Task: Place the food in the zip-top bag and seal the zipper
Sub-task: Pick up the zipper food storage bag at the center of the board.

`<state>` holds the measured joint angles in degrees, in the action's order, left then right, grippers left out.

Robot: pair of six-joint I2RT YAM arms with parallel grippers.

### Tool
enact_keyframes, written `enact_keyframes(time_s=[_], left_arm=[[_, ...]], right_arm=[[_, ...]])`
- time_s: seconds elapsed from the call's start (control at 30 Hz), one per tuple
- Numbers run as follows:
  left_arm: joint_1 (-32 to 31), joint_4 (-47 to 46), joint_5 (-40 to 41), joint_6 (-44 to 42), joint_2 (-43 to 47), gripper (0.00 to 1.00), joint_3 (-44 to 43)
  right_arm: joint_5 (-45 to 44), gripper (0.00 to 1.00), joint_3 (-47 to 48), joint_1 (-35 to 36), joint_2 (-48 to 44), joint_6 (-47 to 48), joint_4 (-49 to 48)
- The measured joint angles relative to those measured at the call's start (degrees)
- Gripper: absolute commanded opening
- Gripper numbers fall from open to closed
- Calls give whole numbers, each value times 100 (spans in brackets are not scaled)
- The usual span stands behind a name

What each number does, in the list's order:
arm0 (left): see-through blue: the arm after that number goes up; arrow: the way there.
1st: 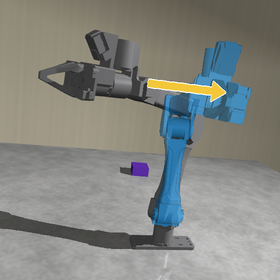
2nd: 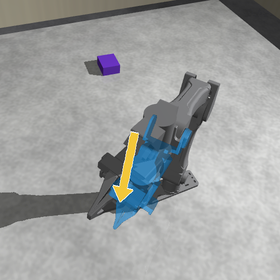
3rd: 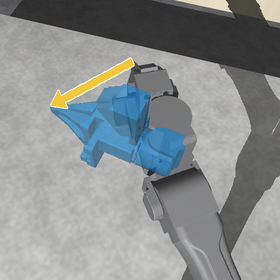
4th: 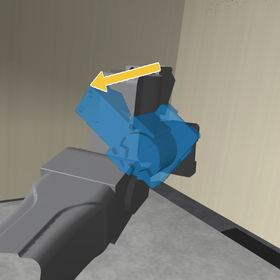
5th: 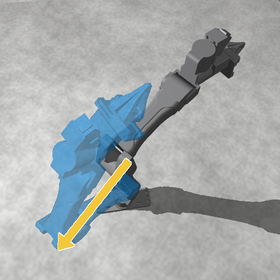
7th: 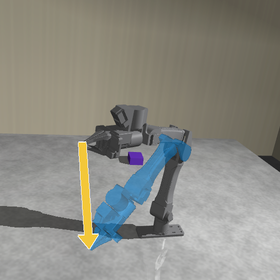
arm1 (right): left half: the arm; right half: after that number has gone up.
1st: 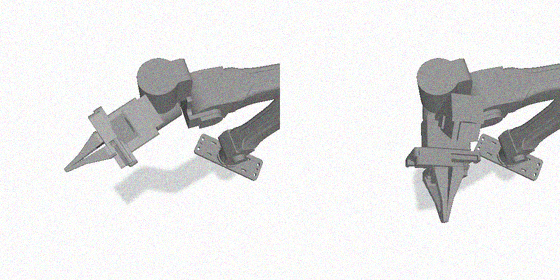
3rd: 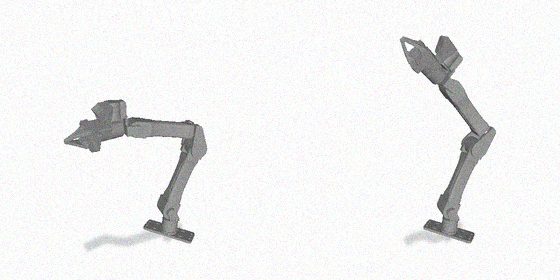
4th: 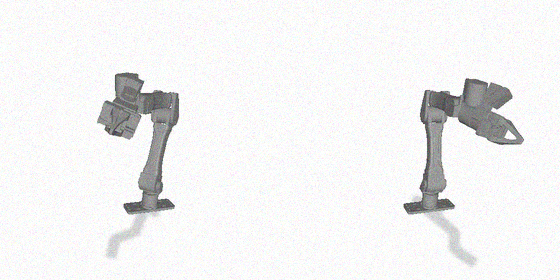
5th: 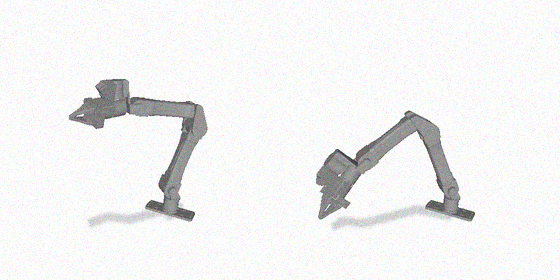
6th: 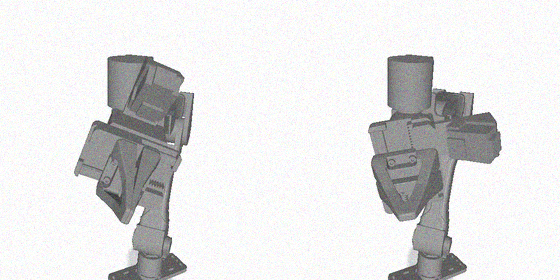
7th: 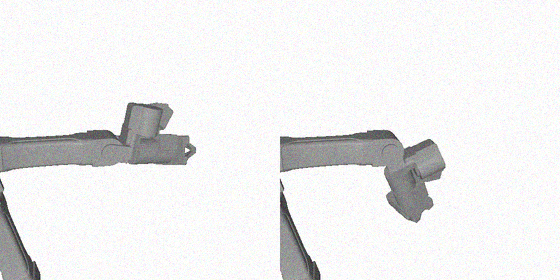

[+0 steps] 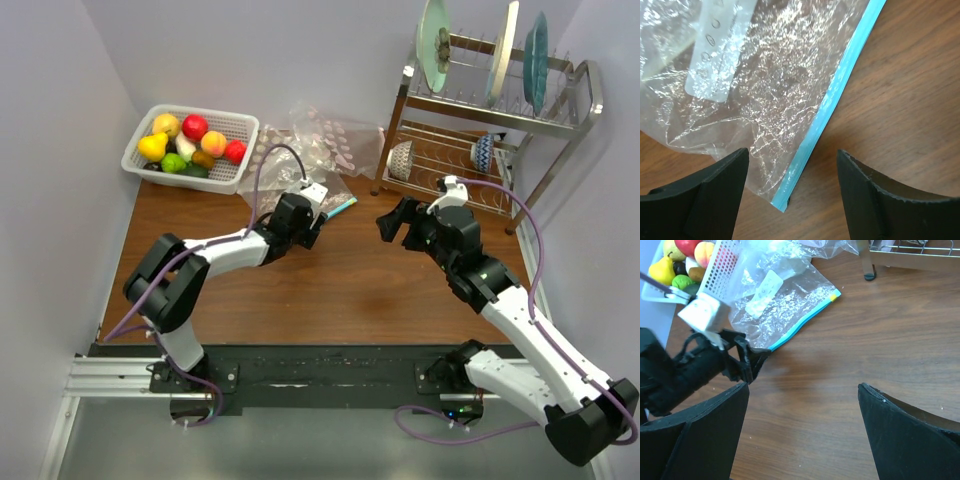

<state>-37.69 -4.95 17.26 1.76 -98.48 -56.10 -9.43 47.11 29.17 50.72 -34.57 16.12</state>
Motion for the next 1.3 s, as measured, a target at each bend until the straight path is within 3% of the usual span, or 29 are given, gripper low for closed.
enact_keyframes(time_s=[0.2, 0.53, 0.93, 1.3], left_arm=[[-31, 369, 175, -157, -494, 69, -258], [-33, 514, 391, -205, -754, 52, -555], [-33, 758, 450, -203, -964, 55, -654], [-33, 809, 557, -197, -964, 29, -691]], right_arm=[[2, 94, 0, 0, 0, 4, 57], [0, 95, 0, 0, 0, 7, 59], [2, 95, -13, -4, 0, 9, 59], [7, 95, -74, -22, 2, 7, 59]])
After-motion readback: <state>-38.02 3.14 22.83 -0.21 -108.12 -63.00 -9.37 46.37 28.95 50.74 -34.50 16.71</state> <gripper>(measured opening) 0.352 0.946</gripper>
